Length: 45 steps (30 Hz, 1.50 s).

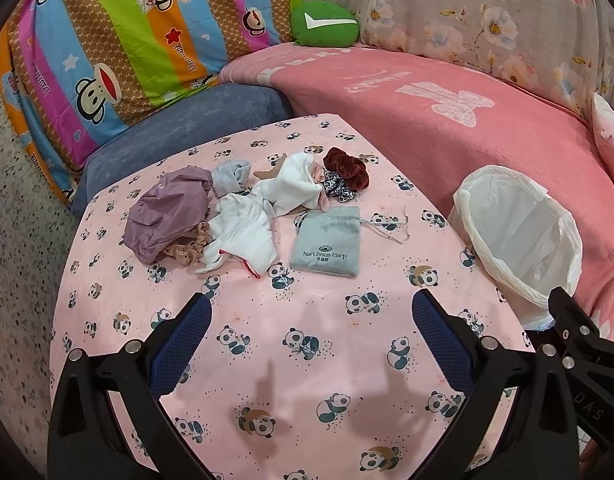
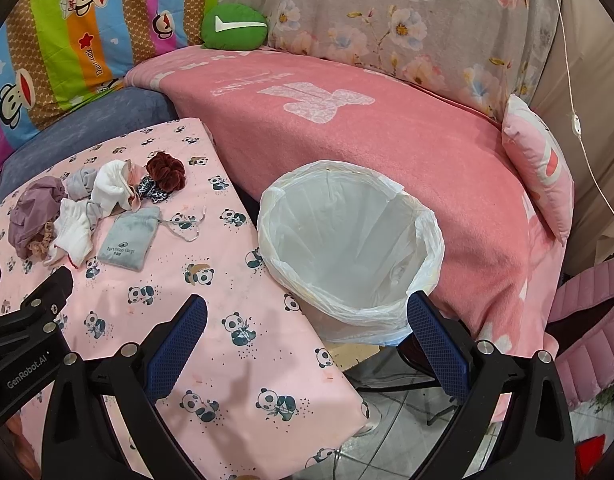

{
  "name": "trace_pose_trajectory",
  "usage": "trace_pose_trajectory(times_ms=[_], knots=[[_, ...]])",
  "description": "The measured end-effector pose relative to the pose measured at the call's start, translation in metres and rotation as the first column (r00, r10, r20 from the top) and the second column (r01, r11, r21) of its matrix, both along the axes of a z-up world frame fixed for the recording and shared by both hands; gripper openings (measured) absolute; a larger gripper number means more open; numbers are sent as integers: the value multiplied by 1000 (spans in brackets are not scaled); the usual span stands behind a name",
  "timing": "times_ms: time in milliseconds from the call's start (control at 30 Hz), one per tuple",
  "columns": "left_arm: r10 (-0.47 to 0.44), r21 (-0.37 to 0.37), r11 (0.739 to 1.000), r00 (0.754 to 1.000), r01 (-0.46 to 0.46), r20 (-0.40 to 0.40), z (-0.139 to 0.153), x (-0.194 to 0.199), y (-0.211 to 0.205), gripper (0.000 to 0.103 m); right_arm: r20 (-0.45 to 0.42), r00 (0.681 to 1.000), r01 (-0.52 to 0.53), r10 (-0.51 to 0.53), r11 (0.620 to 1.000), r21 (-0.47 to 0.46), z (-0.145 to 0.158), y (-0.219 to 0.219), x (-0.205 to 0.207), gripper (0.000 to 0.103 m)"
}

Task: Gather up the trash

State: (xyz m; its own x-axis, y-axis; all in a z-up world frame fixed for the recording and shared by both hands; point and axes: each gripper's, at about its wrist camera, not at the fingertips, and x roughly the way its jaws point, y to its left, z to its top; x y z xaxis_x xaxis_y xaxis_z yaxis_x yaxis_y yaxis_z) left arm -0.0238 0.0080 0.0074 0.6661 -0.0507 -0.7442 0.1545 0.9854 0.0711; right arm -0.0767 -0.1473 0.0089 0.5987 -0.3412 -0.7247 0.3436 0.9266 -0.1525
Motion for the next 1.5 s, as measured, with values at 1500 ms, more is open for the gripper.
trace_pose_trajectory(times_ms=[1500], knots=[[146, -49, 988, 988, -143, 50, -9, 111, 136, 96, 74, 981, -189, 182, 977, 95, -10, 93, 114, 98]])
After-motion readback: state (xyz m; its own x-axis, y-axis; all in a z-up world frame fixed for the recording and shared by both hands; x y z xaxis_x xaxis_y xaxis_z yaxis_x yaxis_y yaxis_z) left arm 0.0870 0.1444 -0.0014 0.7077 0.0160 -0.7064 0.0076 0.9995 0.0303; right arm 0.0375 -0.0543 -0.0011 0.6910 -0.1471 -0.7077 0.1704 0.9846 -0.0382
